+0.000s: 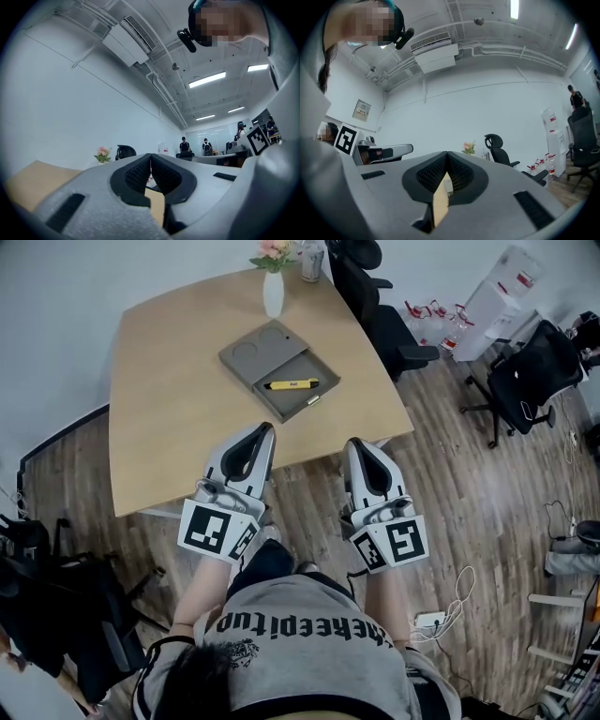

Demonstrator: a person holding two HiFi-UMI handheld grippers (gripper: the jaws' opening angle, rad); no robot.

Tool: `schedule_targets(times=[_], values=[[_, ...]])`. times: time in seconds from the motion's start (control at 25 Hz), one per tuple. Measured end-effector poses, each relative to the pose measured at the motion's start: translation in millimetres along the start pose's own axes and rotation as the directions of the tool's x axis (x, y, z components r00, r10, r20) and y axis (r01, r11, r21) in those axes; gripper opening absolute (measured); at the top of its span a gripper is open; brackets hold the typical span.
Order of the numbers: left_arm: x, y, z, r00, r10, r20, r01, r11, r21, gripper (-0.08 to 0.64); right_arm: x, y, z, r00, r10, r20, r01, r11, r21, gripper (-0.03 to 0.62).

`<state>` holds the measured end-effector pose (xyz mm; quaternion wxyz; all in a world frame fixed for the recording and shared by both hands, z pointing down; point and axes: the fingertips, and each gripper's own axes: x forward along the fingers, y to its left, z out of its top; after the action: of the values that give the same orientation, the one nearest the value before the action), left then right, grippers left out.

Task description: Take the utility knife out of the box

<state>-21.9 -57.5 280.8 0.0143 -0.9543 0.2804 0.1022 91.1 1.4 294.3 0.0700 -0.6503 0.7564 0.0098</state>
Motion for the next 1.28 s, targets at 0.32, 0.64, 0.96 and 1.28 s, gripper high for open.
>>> schedule_targets(times=[0.32,0.64,0.96,1.28], values=[[23.3,36.6,-6.4,0.999,-0.032,0.0,0.032,0.999,-0.015,0.018,37.3,-5.5,-6.6,0.999,-0.039,-0.001,0.039,0.999,-0.003,0.006],[43.9,64.4,-13.5,0.998,-0.069,-0.005,0.069,0.997,-0.018,0.018,67.9,-11.6,-13.0,0.997,-0.08,-0.006,0.08,0.997,-0.009,0.006],[52.5,86.0,-20.3,0.995,-0.102,-0.004,0.102,0.994,-0.038,0.018,83.7,-12.0,-19.0,0.991,-0.132,-0.012,0.132,0.991,-0.021,0.006],[55.1,92.5,-23.8,0.993,-0.117,-0.003,0.117,0.991,-0.062,0.018,87.1,-11.3,-18.7,0.988,-0.155,-0.019,0.154,0.987,-0.034,0.006]])
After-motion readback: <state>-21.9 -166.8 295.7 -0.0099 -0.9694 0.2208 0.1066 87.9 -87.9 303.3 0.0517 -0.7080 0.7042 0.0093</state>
